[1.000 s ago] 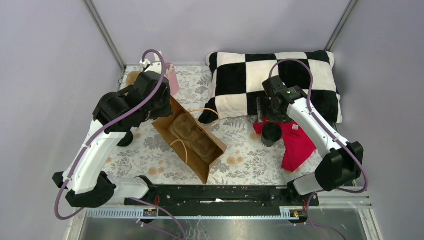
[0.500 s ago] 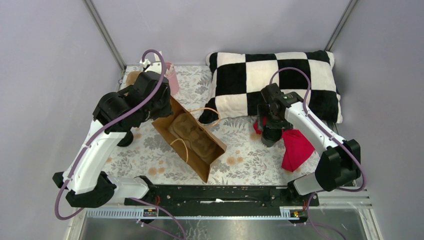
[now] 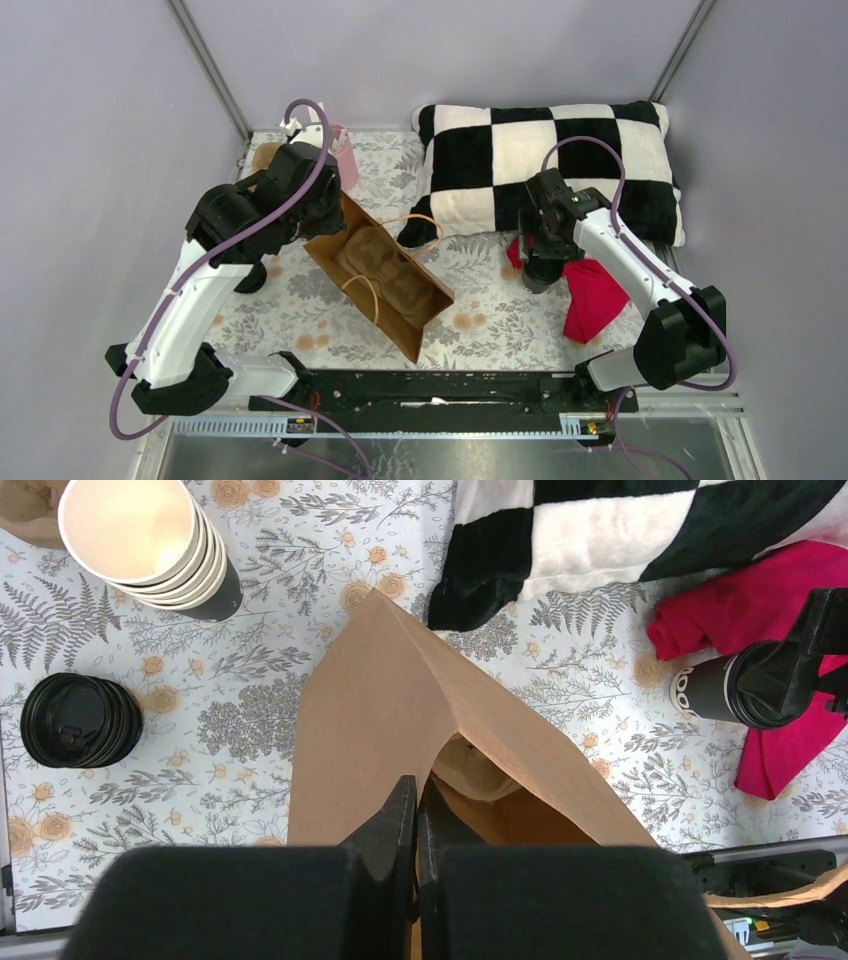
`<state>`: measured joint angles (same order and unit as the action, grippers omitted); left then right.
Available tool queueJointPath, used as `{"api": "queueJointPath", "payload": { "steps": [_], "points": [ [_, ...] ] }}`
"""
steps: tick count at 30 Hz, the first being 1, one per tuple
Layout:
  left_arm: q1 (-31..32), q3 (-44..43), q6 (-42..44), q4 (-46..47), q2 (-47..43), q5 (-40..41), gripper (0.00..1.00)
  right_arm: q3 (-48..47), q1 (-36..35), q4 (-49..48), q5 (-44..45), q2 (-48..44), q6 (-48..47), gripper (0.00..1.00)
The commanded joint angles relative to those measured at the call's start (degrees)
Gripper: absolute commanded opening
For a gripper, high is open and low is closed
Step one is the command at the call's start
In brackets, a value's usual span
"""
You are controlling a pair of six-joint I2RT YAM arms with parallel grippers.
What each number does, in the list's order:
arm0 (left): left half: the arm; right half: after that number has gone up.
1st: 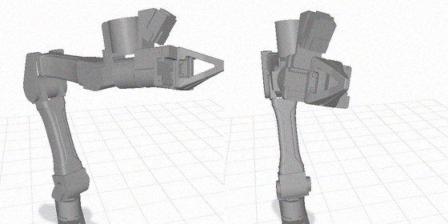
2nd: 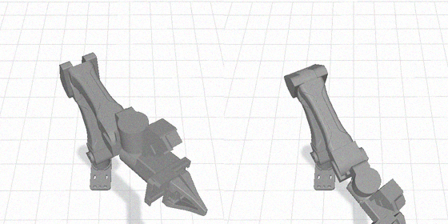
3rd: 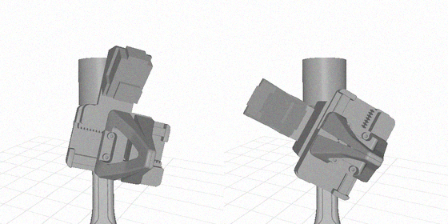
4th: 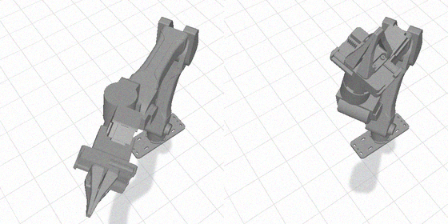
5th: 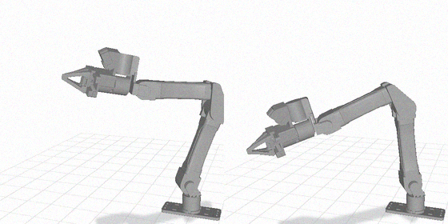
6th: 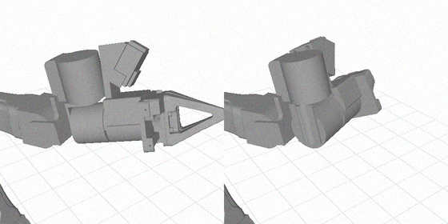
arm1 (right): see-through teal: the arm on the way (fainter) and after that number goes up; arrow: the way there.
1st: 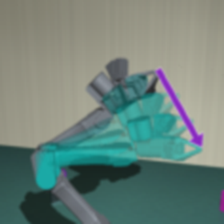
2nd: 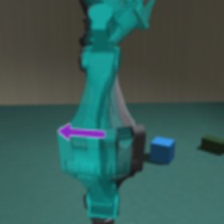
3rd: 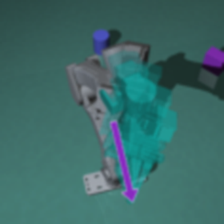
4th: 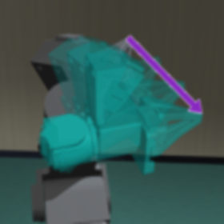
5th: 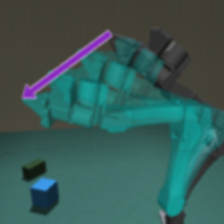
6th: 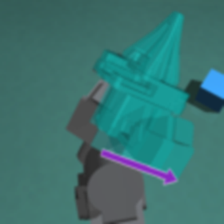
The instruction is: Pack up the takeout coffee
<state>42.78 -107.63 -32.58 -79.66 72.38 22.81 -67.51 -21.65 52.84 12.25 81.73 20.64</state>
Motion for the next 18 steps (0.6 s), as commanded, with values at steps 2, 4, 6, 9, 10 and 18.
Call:
{"api": "queueJointPath", "payload": {
  "steps": [2, 4, 6, 9, 10, 18],
  "points": [
    [-0.07, -1.00, 0.16, 2.14, -0.18, -0.34, 0.00, 0.26, 0.56, -1.22, -1.66, -2.49, -0.20, 0.83],
    [-0.07, -0.92, 0.08, 2.11, -0.15, -0.60, 0.00, 0.43, 0.64, -1.34, -2.08, -2.83, -0.30, 0.86],
    [-0.09, -0.75, 0.06, 2.13, -0.07, -0.82, 0.00, 0.53, 0.69, -1.18, -2.61, -3.01, -0.53, 0.90],
    [0.00, -0.35, -0.02, 2.33, -0.13, -1.03, 0.00, 0.58, 0.64, -1.26, -3.26, -3.24, -0.86, 0.94],
    [-0.05, -0.30, -0.01, 2.38, -0.13, -1.13, 0.00, 0.61, 0.74, -1.26, -3.33, -3.20, -0.94, 0.95],
    [-0.12, -0.08, -0.29, 2.55, -0.13, -1.49, 0.00, 2.55, 1.47, -2.49, -4.78, -3.75, -0.85, 0.92]
  ]
}}
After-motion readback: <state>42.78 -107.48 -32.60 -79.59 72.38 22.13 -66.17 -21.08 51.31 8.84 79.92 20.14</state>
